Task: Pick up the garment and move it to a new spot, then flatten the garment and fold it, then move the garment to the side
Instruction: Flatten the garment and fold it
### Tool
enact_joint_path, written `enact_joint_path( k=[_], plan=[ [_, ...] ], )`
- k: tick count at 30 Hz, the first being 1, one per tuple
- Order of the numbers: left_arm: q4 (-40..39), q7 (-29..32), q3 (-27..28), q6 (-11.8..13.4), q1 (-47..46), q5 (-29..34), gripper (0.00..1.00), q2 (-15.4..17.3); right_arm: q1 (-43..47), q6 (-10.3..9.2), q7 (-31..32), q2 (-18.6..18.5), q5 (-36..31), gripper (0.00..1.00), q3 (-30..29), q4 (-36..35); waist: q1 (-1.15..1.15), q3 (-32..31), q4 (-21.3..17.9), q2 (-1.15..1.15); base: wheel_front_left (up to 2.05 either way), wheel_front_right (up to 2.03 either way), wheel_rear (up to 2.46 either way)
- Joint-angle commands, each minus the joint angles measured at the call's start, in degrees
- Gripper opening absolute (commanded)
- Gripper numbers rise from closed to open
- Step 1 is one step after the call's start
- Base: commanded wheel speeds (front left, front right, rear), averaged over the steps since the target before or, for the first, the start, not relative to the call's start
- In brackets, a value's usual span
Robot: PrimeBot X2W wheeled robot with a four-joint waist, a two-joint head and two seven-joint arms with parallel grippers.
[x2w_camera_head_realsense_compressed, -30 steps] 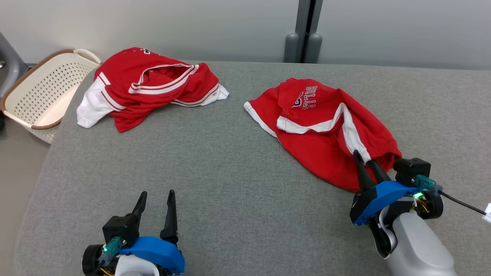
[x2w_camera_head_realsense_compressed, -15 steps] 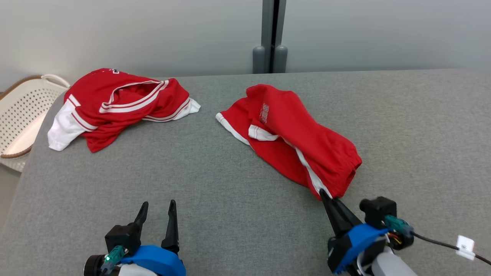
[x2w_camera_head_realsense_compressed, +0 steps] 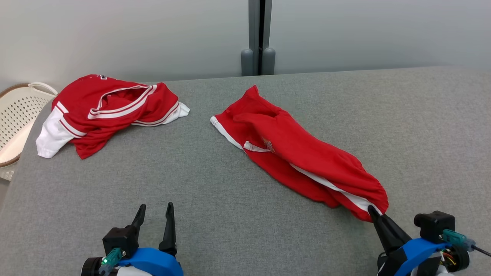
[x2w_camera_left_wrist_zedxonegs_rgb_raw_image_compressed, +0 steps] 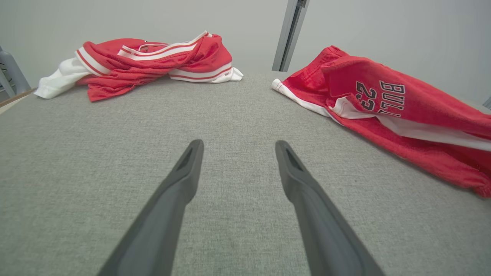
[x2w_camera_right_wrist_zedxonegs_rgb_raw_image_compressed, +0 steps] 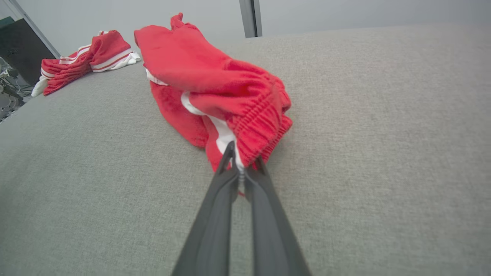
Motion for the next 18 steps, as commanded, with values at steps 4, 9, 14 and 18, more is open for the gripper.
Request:
enact_joint_path(
  k=[4,9,14,18],
  plan=[
    [0.0,-0.3,-0.6,0.0,-0.9,0.2,1.00,0.0,-0.5,0.03,1.7,1.0,0.4,0.00,-0.7,2.4,0.00,0.9,0.1,0.00,0.00,0.00,0.00],
    [0.2,-0.3,-0.9,-0.2,-1.8,0.3,1.00,0.2,-3.3,0.03,-0.3,2.3,-0.3,1.00,-0.1,7.2,0.00,1.6,-0.1,0.00,0.00,0.00,0.00],
    [1.1,0.0,-2.1,-1.1,-3.0,0.2,1.00,-0.4,-3.8,0.03,-2.3,2.0,0.1,1.00,-0.6,9.3,0.00,1.7,-1.5,0.00,0.00,0.00,0.00],
    [3.1,0.6,-3.5,-2.2,-5.4,0.7,1.00,-1.2,-3.3,0.03,-3.6,1.1,-0.7,1.00,-1.7,8.7,0.00,1.8,-3.2,0.00,0.00,0.00,0.00]
  ],
)
